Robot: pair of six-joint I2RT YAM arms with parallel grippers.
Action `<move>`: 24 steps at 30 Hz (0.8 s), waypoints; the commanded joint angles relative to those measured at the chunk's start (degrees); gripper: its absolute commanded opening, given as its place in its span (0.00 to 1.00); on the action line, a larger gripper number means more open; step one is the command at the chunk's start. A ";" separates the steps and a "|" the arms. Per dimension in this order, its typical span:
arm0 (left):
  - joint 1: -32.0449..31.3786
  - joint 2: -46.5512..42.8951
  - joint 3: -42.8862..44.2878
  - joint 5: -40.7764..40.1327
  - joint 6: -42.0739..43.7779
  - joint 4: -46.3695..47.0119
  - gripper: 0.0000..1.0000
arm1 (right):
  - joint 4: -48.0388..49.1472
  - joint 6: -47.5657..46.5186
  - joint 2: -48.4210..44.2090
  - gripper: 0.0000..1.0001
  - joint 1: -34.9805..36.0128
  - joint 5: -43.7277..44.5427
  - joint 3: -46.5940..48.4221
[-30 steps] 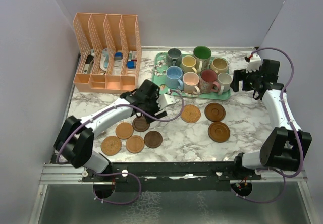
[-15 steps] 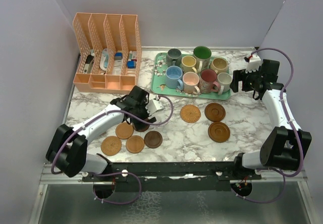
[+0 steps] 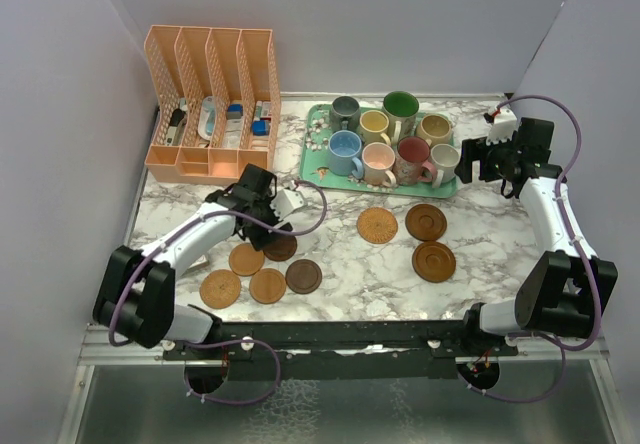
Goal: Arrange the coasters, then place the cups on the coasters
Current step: Move the coaster to the center of the board.
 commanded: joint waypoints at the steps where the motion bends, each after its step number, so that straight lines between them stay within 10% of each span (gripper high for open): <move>1: 2.96 -7.00 -2.75 0.54 6.96 -9.93 0.79 | -1.07 -0.79 -0.40 0.84 -0.07 -2.12 0.46; 12: 7.80 -14.24 -9.97 -5.15 16.33 -22.58 0.80 | -1.63 -0.96 -0.42 0.84 0.01 -2.85 0.76; 24: 11.08 -12.13 -15.52 -8.67 16.36 -13.71 0.80 | -1.72 -1.05 -0.16 0.84 0.01 -3.07 0.80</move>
